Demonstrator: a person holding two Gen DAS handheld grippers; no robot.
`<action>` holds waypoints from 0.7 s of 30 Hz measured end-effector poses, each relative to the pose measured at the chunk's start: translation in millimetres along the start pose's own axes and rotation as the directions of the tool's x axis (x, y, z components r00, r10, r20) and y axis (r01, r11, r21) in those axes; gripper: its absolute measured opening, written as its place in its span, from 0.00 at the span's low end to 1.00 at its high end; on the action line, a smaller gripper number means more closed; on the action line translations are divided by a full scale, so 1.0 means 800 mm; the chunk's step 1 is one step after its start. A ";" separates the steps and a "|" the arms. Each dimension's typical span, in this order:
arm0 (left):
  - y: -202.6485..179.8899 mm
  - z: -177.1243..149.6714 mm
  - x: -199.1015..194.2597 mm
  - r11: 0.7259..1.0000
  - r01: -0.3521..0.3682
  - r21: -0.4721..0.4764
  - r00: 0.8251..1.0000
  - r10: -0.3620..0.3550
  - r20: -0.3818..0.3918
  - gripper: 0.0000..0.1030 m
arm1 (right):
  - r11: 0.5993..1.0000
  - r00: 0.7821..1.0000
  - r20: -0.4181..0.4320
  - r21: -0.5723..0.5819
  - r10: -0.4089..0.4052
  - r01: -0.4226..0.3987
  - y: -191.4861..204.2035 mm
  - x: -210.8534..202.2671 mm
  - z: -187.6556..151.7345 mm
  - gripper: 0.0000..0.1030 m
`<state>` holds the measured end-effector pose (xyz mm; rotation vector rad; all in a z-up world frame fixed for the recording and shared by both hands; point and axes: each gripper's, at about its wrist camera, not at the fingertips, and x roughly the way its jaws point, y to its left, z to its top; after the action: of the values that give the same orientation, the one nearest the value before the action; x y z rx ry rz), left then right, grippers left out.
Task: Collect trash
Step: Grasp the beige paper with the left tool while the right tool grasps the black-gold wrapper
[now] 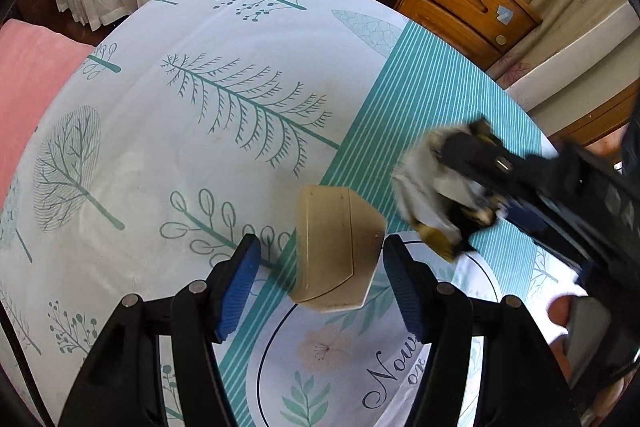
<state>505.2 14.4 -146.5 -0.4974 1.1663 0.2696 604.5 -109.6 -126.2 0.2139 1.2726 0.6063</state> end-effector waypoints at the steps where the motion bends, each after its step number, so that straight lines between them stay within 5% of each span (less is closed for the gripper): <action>1: -0.001 -0.001 -0.001 1.000 -0.004 0.008 1.000 0.004 0.001 0.60 | 1.000 1.000 0.010 0.013 -0.006 0.006 -0.006 -0.005 -0.003 0.65; 4: -0.009 -0.001 0.000 0.999 -0.024 0.036 1.000 0.024 0.003 0.59 | 0.997 0.999 0.035 0.074 -0.019 0.017 -0.029 -0.023 -0.019 0.64; 6: -0.016 -0.001 0.001 0.996 -0.056 0.074 0.998 0.056 0.010 0.43 | 0.993 0.999 0.040 0.116 -0.014 0.009 -0.044 -0.034 -0.034 0.64; 15: -0.023 -0.018 -0.006 0.986 -0.064 0.156 0.998 0.066 -0.010 0.42 | 0.984 0.999 0.037 0.174 -0.030 0.023 -0.060 -0.067 -0.102 0.64; 21: -0.010 -0.070 -0.061 0.960 -0.031 0.277 0.999 0.028 0.017 0.42 | 0.983 0.999 0.039 0.184 -0.031 0.023 -0.044 -0.094 -0.154 0.63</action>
<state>445.4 -18.0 -116.5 -0.2314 1.1777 0.1309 487.8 -200.4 -117.3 0.3601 1.2891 0.4589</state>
